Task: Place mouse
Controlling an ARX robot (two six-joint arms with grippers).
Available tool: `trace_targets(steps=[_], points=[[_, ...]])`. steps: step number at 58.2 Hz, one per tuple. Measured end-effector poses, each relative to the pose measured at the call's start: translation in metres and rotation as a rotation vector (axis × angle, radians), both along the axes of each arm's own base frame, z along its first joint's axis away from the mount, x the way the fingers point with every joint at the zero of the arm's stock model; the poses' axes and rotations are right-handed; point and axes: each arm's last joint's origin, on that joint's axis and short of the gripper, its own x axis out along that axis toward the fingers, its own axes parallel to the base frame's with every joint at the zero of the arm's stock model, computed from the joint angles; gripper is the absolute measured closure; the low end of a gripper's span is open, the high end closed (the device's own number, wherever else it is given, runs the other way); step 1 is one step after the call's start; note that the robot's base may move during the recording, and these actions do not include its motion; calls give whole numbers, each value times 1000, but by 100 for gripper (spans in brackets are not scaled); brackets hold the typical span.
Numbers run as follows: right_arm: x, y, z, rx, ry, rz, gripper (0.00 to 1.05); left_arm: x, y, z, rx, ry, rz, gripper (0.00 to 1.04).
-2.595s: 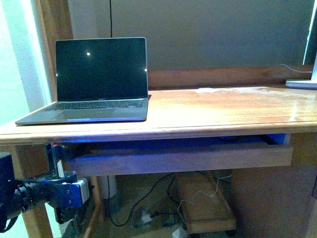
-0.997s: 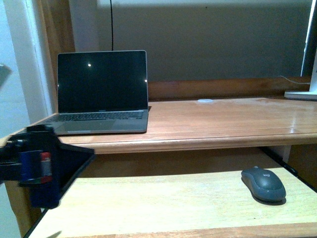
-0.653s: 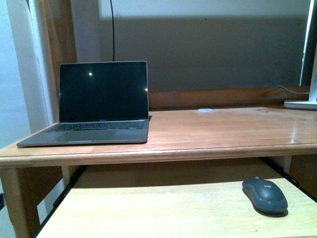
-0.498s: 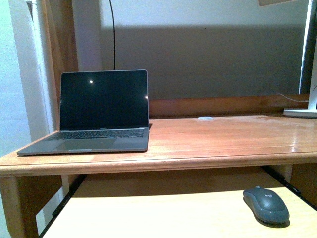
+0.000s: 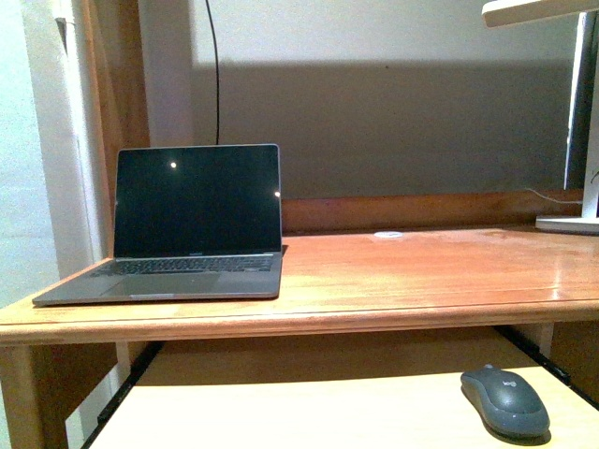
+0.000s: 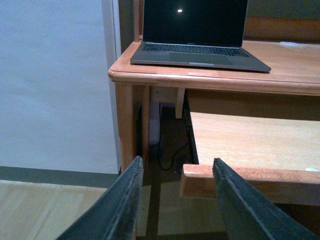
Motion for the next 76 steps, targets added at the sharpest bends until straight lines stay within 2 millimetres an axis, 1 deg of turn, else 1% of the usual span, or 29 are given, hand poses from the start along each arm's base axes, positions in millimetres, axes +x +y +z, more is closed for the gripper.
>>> trace_targets(steps=[6,7,8,10,12,16,21,44,46,50,51,53,58,63,66,68,69,71,76], points=[[0,0,0,0,0,0,0,0,5,-2,5,-6,-26,85],[0,0,0,0,0,0,0,0,8,-2,8,-9,-22,90],[0,0,0,0,0,0,0,0,9,-2,8,-8,-15,92],[0,0,0,0,0,0,0,0,12,-3,8,-9,11,99],[0,0,0,0,0,-1,0,0,13,-3,8,-9,16,102],[0,0,0,0,0,0,0,0,13,-6,12,-9,7,102],[0,0,0,0,0,0,0,0,13,-15,12,-5,11,102],[0,0,0,1,6,2,0,-1,13,-15,12,-7,10,102],[0,1,-1,35,89,76,0,-1,13,-15,12,-7,10,96],[4,4,-1,73,209,145,0,-1,13,-15,12,-8,10,85],[5,4,-1,75,222,150,0,-1,13,-15,12,-8,9,84],[8,6,1,77,246,161,0,-1,13,-15,12,-8,10,77],[21,11,13,66,245,164,0,-1,13,-15,12,-8,10,64],[38,17,33,56,212,166,0,-1,13,-15,13,-8,10,49],[51,23,46,50,195,177,0,-1,13,-15,12,-8,10,42],[62,30,55,43,187,188,0,-1,13,-15,12,-8,10,34],[65,31,57,40,186,190,0,-1,13,-15,12,-8,10,33],[73,36,61,35,188,200,0,-1,13,-15,12,-8,10,26],[99,53,71,1,207,224,0,-1,13,-15,12,-8,10,12]])
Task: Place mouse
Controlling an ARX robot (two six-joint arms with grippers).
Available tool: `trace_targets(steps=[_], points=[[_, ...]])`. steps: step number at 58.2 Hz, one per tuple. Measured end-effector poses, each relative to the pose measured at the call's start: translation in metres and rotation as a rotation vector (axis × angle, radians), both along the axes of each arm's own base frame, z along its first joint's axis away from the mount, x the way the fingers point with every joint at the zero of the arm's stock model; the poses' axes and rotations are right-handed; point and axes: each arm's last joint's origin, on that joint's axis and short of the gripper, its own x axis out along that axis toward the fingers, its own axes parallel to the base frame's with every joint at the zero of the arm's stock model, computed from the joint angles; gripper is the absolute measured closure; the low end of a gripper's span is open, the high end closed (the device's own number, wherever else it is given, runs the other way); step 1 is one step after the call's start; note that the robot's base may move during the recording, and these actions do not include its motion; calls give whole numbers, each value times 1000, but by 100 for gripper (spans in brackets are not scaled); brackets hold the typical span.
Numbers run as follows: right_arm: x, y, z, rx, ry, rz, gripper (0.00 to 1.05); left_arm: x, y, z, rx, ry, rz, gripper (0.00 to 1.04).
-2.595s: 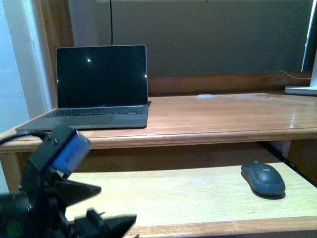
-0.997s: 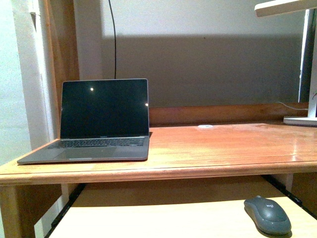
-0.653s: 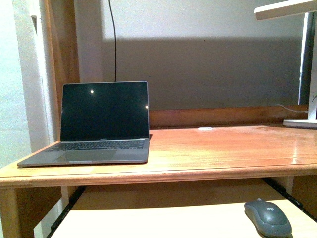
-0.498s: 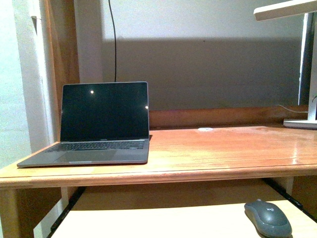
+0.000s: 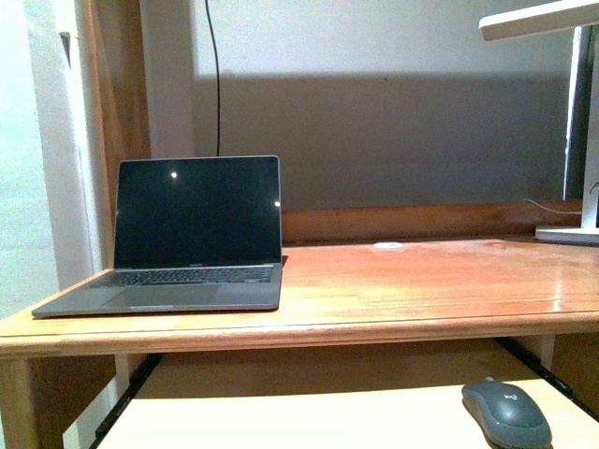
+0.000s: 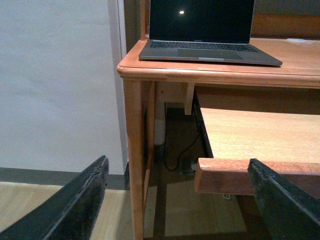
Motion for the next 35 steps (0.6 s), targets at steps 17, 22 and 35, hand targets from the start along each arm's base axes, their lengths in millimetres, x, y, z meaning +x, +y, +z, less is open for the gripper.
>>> trace_targets(steps=[17,22,35], points=[[81,39,7,-102,46,-23,0,0,0,0,2,0,0,7],[96,44,5,-124,63,-31,0,0,0,0,2,0,0,7],[122,48,-10,-167,198,-14,0,0,0,0,2,0,0,7]])
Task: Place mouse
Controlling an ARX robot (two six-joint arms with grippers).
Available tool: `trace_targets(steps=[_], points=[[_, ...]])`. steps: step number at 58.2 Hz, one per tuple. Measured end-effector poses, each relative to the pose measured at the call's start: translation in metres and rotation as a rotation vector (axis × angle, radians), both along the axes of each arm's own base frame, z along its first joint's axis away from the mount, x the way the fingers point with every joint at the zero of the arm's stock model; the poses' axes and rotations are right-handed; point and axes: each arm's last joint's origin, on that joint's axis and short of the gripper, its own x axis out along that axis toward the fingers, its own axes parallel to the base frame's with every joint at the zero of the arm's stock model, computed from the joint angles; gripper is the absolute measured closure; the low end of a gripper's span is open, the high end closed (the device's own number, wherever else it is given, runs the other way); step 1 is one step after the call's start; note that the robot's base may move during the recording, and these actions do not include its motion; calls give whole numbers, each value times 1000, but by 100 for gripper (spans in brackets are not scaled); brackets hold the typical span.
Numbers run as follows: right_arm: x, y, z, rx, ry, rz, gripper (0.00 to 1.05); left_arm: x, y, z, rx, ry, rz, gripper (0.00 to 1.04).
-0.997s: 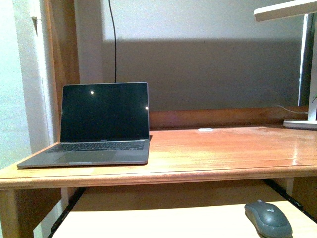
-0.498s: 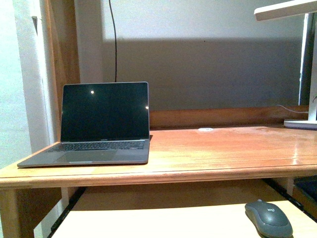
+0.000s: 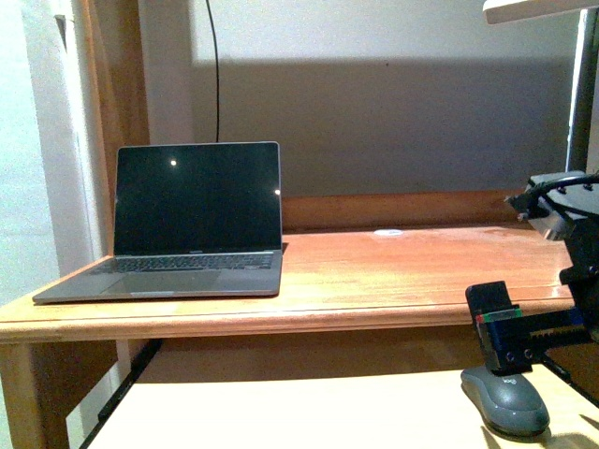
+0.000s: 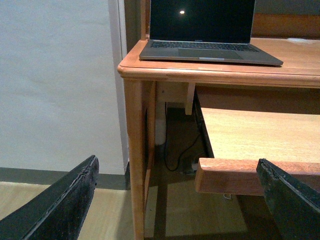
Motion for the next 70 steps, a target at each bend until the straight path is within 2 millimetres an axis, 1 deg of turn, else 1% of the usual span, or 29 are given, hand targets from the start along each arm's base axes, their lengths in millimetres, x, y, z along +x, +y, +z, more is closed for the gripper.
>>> trace_targets(steps=[13,27,51,62,63,65,70], points=[[19,11,-18,-25,83,10,0,0,0,0,0,0,0,7],[32,15,-39,-44,146,-23,0,0,0,0,0,0,0,7],[37,19,-58,-57,188,-30,0,0,0,0,0,0,0,7],[40,21,-58,-45,186,-37,1,0,0,0,0,0,0,7],[40,21,-58,-43,186,-37,1,0,0,0,0,0,0,7],[41,22,-58,-41,186,-37,5,0,0,0,0,0,0,7],[43,23,-58,-39,185,-38,18,0,0,0,0,0,0,7]])
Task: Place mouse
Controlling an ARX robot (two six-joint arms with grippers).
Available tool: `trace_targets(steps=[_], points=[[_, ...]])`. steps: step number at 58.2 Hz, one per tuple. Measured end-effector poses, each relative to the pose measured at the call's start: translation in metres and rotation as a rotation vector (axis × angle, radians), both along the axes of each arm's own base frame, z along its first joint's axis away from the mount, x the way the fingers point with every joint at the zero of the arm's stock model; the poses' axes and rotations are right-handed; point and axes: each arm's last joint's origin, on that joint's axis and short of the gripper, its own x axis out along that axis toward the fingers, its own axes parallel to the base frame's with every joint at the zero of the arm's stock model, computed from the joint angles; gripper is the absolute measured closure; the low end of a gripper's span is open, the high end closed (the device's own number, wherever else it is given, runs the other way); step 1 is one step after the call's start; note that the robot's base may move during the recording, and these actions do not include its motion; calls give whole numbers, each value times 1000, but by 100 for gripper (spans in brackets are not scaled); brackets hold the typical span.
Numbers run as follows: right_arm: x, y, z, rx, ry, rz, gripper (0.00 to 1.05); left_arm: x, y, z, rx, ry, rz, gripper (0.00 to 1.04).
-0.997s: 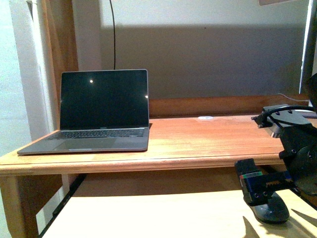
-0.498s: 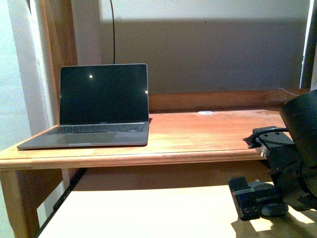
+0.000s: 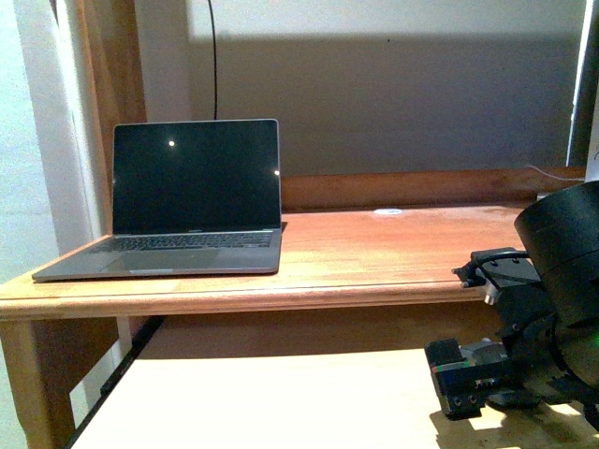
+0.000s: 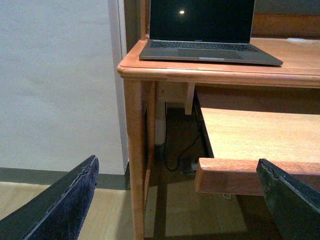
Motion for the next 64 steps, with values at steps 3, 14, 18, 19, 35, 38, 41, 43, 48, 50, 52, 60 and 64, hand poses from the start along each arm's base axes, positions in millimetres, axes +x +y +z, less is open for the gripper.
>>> trace_targets(steps=[3,14,18,19,35,38,41,43,48,50,52,60,64], points=[[1,1,0,0,-1,1,25,0,0,0,0,0,0,7],[2,1,0,3,-3,2,49,0,0,0,0,0,0,7],[2,1,0,5,-3,4,49,0,0,0,0,0,0,7],[2,0,0,6,-3,3,49,0,0,0,0,0,0,7],[-4,-11,25,32,-20,2,49,0,0,0,0,0,0,7],[-11,-17,44,39,-35,10,49,0,0,0,0,0,0,7],[-17,-21,66,39,-65,24,49,0,0,0,0,0,0,7],[-18,-21,79,39,-85,30,49,0,0,0,0,0,0,7],[-16,-19,105,37,-129,45,49,0,0,0,0,0,0,7],[-15,-17,113,40,-146,50,49,0,0,0,0,0,0,7],[-13,-14,120,42,-162,55,49,0,0,0,0,0,0,7],[-1,8,141,33,-198,66,49,0,0,0,0,0,0,7],[9,22,146,26,-204,69,49,0,0,0,0,0,0,7]])
